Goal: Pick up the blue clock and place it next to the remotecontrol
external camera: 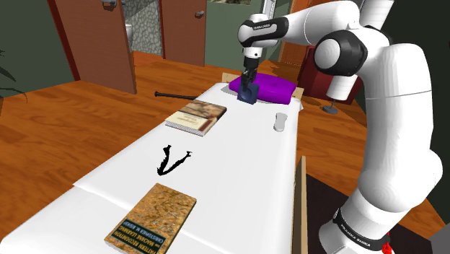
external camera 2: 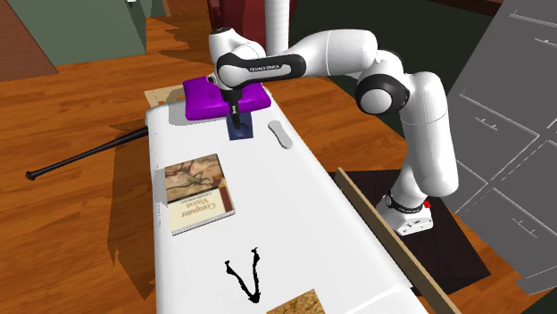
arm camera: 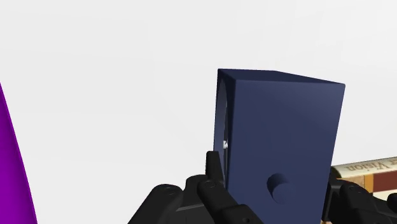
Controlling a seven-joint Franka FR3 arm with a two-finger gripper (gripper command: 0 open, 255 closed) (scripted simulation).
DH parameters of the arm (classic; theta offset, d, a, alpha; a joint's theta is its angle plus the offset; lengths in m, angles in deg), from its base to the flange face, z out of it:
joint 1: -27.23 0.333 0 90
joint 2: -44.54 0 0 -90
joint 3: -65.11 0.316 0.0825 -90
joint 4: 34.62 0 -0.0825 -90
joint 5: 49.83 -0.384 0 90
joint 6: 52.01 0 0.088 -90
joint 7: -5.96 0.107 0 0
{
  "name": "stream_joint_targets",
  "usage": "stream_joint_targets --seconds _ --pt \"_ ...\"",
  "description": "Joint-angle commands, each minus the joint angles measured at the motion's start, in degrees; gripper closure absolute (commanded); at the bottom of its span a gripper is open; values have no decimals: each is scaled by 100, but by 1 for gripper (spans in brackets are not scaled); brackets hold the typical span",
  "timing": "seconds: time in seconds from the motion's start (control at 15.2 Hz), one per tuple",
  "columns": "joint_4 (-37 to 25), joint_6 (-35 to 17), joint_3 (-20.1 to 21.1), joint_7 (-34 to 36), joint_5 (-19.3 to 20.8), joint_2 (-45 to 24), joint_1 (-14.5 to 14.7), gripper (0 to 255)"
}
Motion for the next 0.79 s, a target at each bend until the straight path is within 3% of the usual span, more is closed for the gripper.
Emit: stream_joint_targets --seconds 0.0,0.73 --pt "94 -143 2 -10 -6 -44 -3 255" --pt "746 -919 17 -31 -31 -171 13 255"
